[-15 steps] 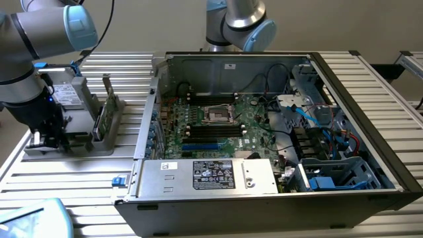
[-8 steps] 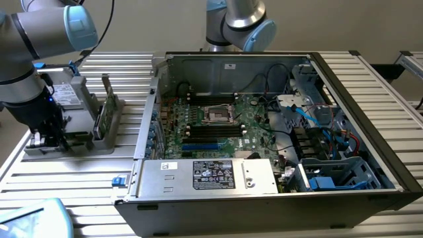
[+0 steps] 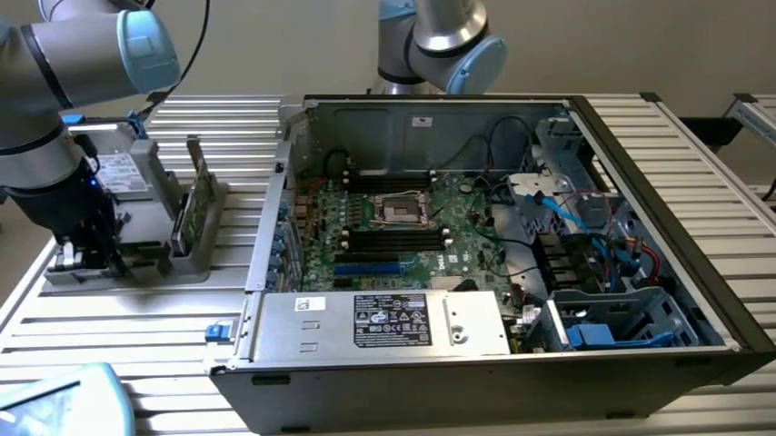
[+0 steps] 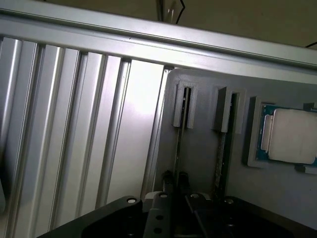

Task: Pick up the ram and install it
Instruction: 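Pick up the ram and move it above insertion slot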

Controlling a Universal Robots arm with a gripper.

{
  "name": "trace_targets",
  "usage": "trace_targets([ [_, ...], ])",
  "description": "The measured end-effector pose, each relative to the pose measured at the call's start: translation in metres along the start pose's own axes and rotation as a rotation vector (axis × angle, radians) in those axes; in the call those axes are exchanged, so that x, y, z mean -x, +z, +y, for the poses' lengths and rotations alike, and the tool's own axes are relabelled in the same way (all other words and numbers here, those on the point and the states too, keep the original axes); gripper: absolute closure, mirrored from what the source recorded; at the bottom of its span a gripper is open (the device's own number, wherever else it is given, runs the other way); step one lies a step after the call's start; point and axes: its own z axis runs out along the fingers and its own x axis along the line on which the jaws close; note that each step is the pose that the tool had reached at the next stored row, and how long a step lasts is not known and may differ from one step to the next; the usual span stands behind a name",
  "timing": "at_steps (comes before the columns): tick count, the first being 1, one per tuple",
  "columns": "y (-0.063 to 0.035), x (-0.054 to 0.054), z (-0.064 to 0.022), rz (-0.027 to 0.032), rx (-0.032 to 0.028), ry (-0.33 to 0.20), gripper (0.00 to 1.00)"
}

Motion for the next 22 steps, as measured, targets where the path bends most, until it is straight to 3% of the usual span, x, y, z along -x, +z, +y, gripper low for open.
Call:
trace_targets([
  [22,-0.0068,-0.0011,-0.0057,-0.0005,0.0017,0.003,0.86],
])
